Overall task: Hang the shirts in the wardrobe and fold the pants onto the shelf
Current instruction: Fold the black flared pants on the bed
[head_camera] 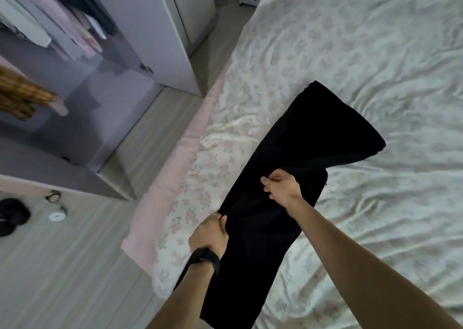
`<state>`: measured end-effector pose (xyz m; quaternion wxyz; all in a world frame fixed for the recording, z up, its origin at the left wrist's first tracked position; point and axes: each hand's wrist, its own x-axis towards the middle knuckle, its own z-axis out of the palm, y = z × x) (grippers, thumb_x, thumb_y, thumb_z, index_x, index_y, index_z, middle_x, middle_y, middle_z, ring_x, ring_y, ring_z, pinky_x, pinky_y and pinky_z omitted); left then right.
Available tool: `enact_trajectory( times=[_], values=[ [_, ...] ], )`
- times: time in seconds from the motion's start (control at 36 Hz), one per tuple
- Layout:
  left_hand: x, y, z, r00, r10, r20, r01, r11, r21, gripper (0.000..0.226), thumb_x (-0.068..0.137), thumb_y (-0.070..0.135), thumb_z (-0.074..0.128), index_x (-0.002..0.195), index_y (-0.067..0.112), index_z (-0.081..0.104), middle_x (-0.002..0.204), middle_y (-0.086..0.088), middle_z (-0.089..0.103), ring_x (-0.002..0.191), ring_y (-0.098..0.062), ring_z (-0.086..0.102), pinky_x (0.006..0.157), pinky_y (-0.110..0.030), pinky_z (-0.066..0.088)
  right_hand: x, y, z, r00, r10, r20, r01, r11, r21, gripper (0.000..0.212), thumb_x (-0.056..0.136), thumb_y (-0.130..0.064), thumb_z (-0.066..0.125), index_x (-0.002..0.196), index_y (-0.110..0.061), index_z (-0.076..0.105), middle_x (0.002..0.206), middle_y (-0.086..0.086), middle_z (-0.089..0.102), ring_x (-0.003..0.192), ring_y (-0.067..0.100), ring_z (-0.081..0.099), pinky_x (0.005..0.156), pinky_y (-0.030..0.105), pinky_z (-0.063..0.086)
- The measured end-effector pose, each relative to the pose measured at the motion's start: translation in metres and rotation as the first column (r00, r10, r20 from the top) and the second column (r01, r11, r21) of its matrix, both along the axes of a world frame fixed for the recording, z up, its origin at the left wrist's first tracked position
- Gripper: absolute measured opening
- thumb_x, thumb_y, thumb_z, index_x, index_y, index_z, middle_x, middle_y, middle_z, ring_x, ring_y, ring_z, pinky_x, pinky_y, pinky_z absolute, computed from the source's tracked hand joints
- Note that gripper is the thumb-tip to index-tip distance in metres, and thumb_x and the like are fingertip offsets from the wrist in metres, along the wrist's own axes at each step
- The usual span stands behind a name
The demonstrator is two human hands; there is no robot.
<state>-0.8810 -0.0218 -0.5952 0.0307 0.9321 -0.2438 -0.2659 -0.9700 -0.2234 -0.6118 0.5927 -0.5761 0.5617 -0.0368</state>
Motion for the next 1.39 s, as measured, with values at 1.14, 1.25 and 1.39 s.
enact_trajectory(
  times=[1.14,1.25,1.39],
  values=[
    [0.097,-0.272,-0.017,0.874,-0.376,-0.306,0.359,0.927,-0.114,0.026,0.099,0.039,0.046,0.09,0.019,0.059,0.098,0.001,0.052,0.081,-0.023,0.056,0.065,-0.031,0.041,0.036,-0.246,0.052,0.885,-0.456,0.097,0.464,0.88,-0.102,0.04,0.077,-0.033,0.084,0.107,-0.02,0.061,0.1,0.0,0.067,0.087,0.021,0.069,0.072,0.037,0.059],
    [0.125,-0.282,-0.037,0.774,-0.254,-0.58,0.218,0.967,-0.132,0.019,0.095,0.025,0.056,0.079,0.015,0.053,0.059,0.005,0.046,0.049,-0.014,0.041,0.049,-0.025,0.029,0.046,-0.236,0.03,0.911,-0.401,0.096,0.411,0.903,-0.123,0.028,0.085,-0.035,0.077,0.109,-0.025,0.069,0.106,-0.007,0.071,0.095,0.015,0.069,0.084,0.035,0.058],
    [0.139,-0.333,-0.041,0.701,-0.272,-0.659,0.211,0.962,-0.173,0.017,0.097,0.039,0.061,0.103,0.023,0.061,0.085,0.001,0.068,0.067,-0.013,0.065,0.051,-0.02,0.042,-0.015,-0.221,0.001,0.696,-0.717,-0.036,0.687,0.68,-0.256,0.015,0.091,-0.028,0.064,0.102,-0.019,0.065,0.098,-0.004,0.068,0.093,0.02,0.064,0.077,0.031,0.048]
  ],
)
